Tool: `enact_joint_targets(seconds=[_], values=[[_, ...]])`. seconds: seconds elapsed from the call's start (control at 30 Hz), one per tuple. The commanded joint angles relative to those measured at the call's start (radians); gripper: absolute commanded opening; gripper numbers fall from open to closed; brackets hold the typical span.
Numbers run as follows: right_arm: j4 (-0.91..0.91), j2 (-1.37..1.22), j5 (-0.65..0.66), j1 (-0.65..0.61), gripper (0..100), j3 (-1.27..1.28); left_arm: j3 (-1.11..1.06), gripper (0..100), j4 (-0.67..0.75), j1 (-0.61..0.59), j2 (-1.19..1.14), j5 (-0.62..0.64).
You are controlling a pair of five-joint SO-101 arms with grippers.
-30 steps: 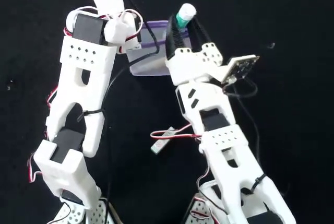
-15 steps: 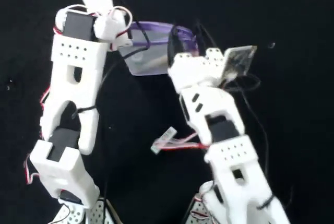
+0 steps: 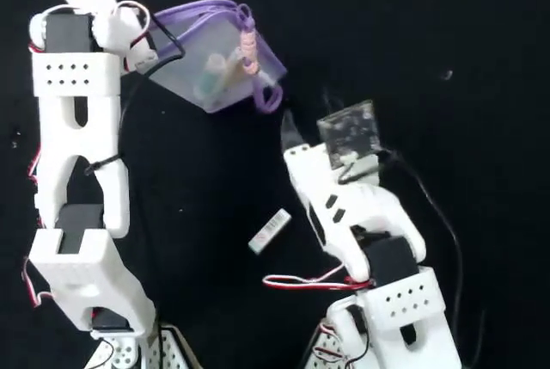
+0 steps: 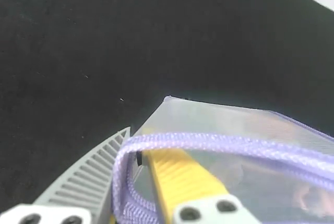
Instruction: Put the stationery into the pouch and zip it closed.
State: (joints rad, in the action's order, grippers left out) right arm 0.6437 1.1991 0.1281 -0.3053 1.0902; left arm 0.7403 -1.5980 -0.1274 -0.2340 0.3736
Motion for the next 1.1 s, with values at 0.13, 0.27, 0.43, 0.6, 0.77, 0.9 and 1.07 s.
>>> enact_joint_targets(seconds=[0.13,0.27,0.43,0.6,0.77,0.9,1.07], values=[[0.247,0.022,0.393,-0.106,19.4,0.045,0.016,3,0.023,-0.039,0.012,-0.02],[0.256,0.022,0.494,-0.152,19.4,0.127,0.016,3,0.052,-0.079,0.012,-0.02],[0.258,0.022,0.626,-0.209,19.4,0.216,0.008,3,0.118,-0.16,0.011,-0.02],[0.302,0.022,0.7,-0.315,19.4,0.263,0.015,3,0.195,-0.232,-0.026,-0.068],[0.324,0.022,0.717,-0.39,19.4,0.294,0.085,3,0.218,-0.285,-0.123,-0.069],[0.321,0.019,0.76,-0.396,19.4,0.298,0.191,3,0.189,-0.294,-0.209,-0.069],[0.29,-0.108,0.773,-0.394,19.4,0.24,0.317,3,0.127,-0.272,-0.301,-0.068]])
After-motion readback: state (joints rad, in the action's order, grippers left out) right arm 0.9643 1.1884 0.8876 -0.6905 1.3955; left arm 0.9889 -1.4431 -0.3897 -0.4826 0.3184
